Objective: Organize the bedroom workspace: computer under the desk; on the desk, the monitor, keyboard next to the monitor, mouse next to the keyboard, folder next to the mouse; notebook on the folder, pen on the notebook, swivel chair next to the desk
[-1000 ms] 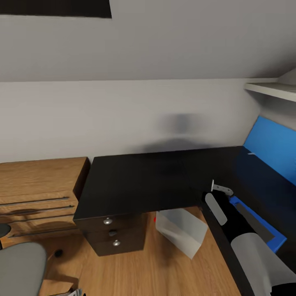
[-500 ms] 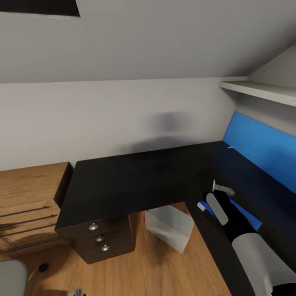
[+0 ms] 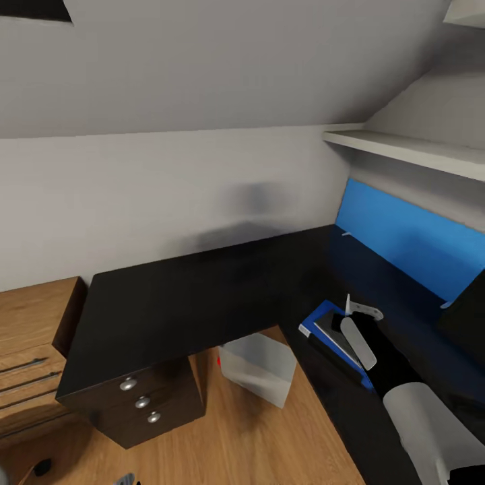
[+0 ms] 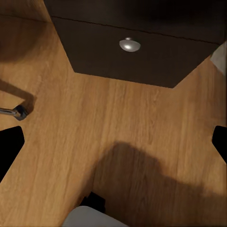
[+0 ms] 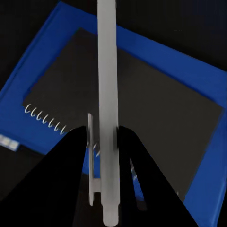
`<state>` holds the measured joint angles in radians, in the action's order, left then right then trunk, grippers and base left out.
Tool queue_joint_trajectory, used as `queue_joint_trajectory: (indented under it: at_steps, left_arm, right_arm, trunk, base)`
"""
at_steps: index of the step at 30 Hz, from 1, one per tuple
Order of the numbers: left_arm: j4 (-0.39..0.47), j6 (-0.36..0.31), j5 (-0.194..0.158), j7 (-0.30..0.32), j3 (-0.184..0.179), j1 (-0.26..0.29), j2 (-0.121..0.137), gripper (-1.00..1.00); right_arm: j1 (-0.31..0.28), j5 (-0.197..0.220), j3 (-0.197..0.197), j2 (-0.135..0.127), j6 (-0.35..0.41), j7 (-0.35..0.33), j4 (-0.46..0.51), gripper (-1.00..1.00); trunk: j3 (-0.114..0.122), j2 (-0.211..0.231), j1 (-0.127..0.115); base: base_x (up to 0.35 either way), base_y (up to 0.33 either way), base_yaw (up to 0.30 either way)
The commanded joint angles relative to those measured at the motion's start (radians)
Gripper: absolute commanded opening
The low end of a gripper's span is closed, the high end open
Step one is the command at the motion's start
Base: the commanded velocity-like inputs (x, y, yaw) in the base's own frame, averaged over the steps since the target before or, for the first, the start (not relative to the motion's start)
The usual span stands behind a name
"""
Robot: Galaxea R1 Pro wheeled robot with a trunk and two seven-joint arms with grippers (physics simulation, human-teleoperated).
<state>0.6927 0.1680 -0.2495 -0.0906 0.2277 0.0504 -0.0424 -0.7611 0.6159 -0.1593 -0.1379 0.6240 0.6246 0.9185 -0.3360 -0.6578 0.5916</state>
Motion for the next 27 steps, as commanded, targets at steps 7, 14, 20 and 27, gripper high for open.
queue_joint_trajectory:
  at_steps: [7,14,20,27]
  left_arm:
    - [0.001,0.002,-0.008,0.000,0.001,0.000,-0.001,1.00]
    - [0.001,0.002,-0.008,0.000,0.001,0.000,-0.001,1.00]
    - [0.001,0.002,-0.008,0.000,0.001,0.000,-0.001,1.00]
    - [0.001,0.002,-0.008,0.000,0.001,0.000,-0.001,1.00]
  right_arm:
    - [0.001,0.007,-0.005,-0.041,0.001,-0.093,-0.005,-1.00]
    - [0.033,0.006,-0.005,-0.073,0.000,-0.110,-0.006,-1.00]
    - [0.039,0.006,-0.006,-0.081,0.001,-0.113,-0.006,-1.00]
    - [0.039,0.006,-0.007,-0.081,0.004,-0.115,-0.006,-1.00]
  trunk:
    - [-0.002,-0.001,0.000]
    - [-0.002,-0.001,0.000]
    - [-0.002,-0.001,0.000]
    - [-0.002,-0.001,0.000]
  base:
    - [0.000,0.000,-0.072]
    - [0.000,0.000,-0.006]
    - [0.000,0.000,0.000]
    - [0.037,0.000,0.000]
